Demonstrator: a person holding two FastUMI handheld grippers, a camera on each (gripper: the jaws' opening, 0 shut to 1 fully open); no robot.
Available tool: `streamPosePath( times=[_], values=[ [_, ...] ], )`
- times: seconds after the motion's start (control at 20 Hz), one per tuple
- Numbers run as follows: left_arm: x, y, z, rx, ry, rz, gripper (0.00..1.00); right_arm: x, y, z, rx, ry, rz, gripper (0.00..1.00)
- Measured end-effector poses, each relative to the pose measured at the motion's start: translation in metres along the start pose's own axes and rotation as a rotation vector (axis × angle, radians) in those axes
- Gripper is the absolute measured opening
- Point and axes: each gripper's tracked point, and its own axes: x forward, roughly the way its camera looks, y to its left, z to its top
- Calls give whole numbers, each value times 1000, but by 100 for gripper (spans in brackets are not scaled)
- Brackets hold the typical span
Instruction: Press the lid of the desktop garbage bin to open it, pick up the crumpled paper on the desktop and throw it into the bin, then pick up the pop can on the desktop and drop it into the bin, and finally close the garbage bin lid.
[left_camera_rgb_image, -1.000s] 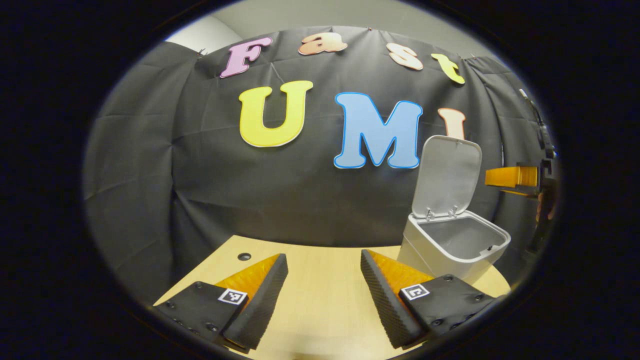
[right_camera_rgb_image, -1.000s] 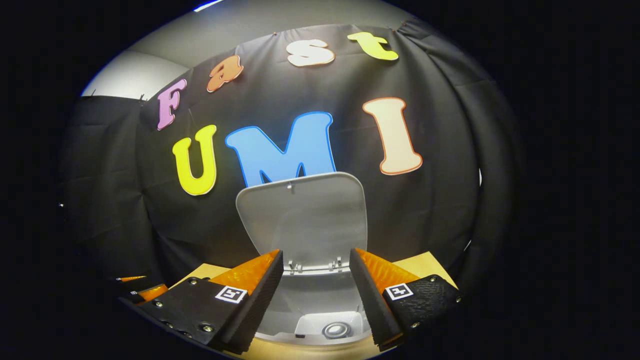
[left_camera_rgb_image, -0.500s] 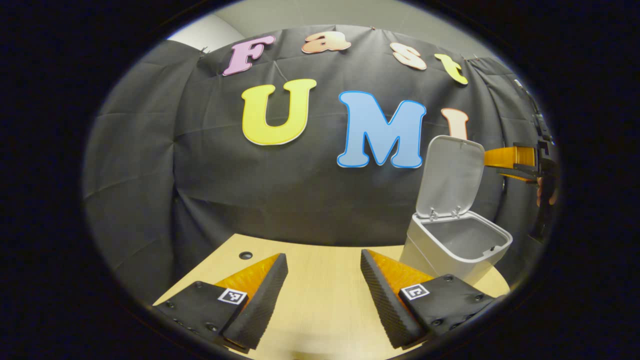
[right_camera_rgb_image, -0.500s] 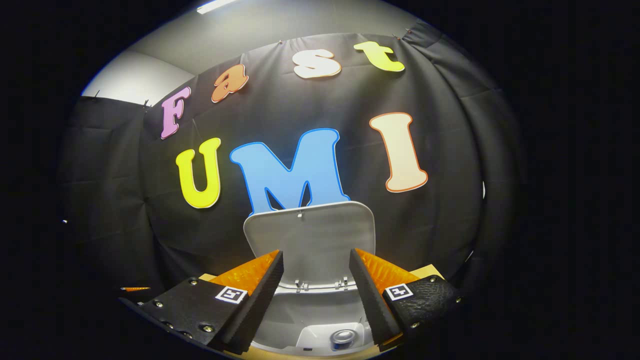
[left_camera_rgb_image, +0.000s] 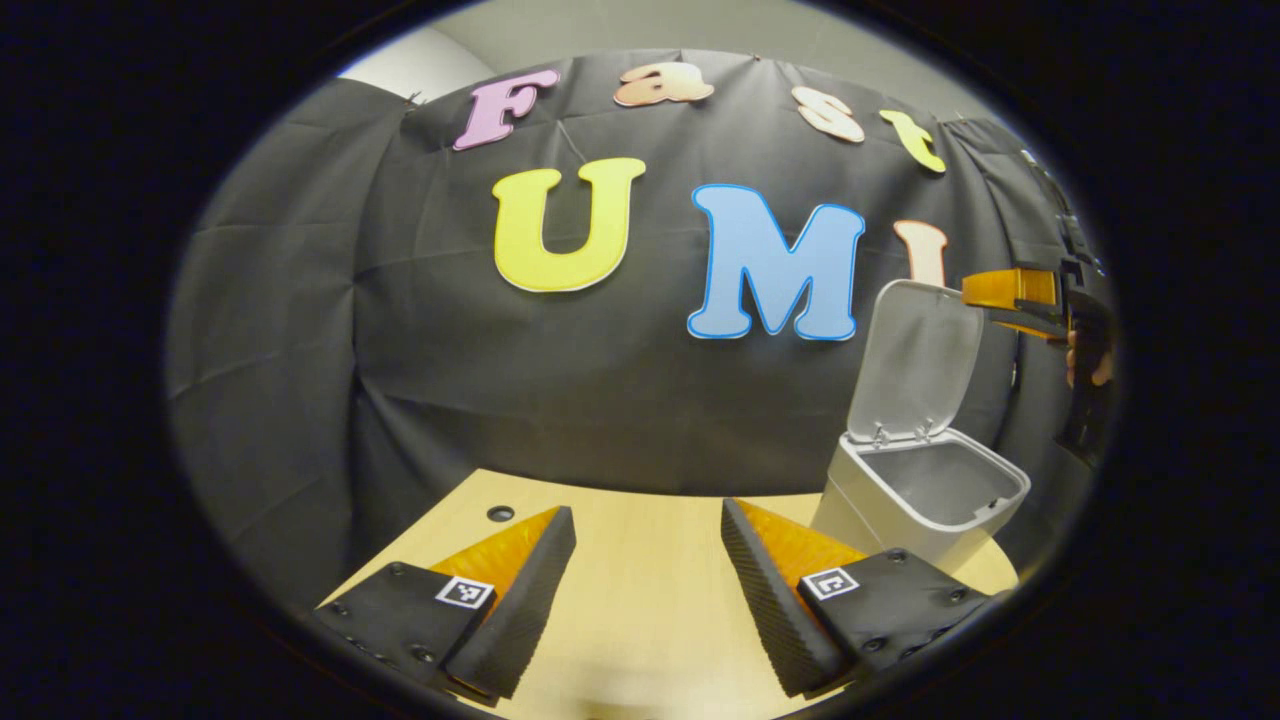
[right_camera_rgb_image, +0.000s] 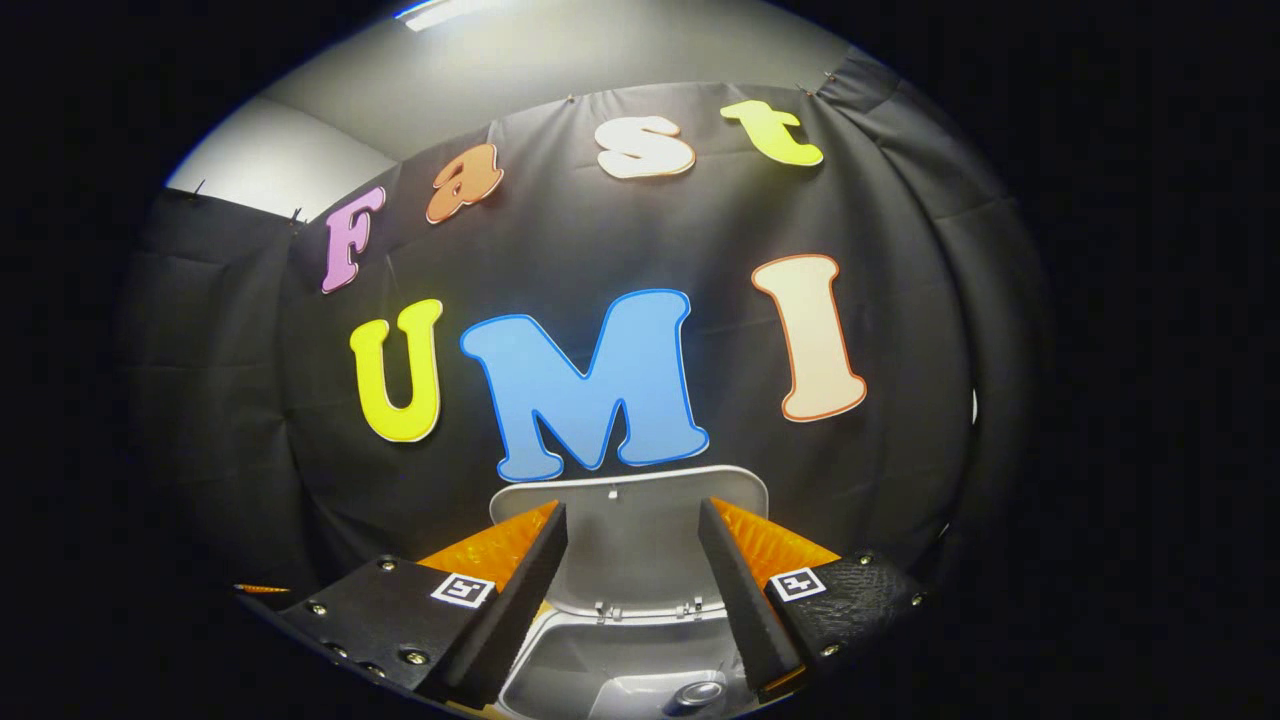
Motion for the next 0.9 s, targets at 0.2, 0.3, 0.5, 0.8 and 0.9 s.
streamPosePath(
  times=[0.2,0.3,0.5,0.8,0.9],
  values=[
    [5,9,2,-9,5,12,96,14,2,16,-21,-38,-1,85],
    [6,11,1,-9,8,16,100,19,1,22,-28,-53,-7,85],
    [10,16,2,-6,12,19,96,35,-2,35,-34,-99,-49,85],
    [12,27,-1,-22,23,37,96,54,-9,32,-103,-105,-113,85],
    [11,30,-2,-28,27,43,96,54,-12,25,-114,-82,-121,84]
  ],
)
